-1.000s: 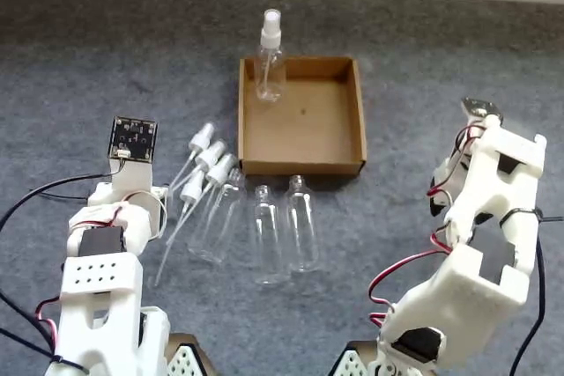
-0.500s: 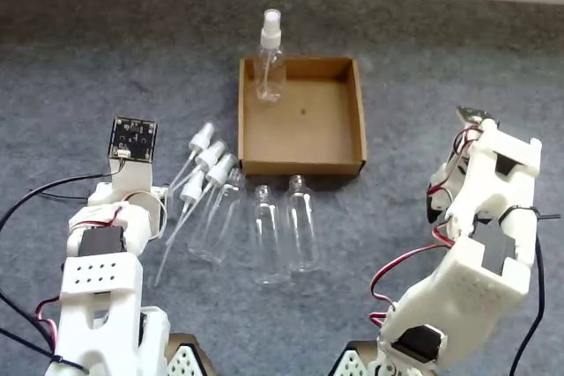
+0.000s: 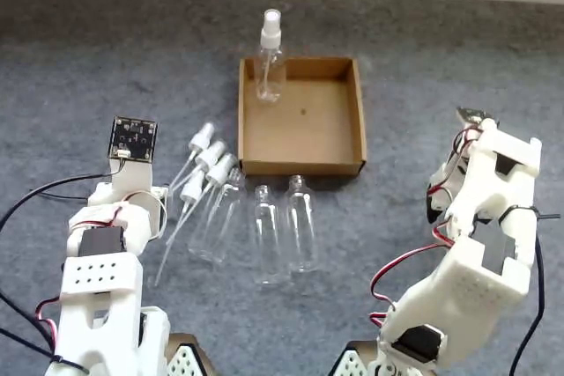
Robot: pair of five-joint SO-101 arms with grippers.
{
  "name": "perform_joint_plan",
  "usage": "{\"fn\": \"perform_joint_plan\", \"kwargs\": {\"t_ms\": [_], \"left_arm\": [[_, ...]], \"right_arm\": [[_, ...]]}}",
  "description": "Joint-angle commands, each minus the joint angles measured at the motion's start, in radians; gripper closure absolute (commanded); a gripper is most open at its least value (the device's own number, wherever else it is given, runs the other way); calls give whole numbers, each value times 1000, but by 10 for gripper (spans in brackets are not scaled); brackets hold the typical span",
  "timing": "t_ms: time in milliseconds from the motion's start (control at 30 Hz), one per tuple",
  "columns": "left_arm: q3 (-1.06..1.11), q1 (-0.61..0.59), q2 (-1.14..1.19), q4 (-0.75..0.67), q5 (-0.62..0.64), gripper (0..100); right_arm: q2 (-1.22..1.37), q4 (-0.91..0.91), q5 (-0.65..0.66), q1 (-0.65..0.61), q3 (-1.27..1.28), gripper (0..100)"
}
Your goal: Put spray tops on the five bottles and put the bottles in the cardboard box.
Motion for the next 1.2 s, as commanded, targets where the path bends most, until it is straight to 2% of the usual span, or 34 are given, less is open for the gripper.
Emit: {"fn": "perform_joint_plan", "kwargs": {"t_ms": [0,167,500,733,900,1167], "left_arm": [[-7,18,-19,-14,-8,839],[-7,18,-19,-14,-8,839],[-7,18,-19,-12,-8,839],[-7,18,-19,-12,-8,839],[-7,18,-19,-12,-8,839],[-7,16,-19,-14,-8,839]], "right_arm": [[-16,51,5,4,-97,760],[-13,87,5,2,-150,760],[-8,45,8,2,-145,769],[-13,47,9,2,-151,954],[-16,51,9,2,-153,995],[-96,282,49,-7,-275,995]]}}
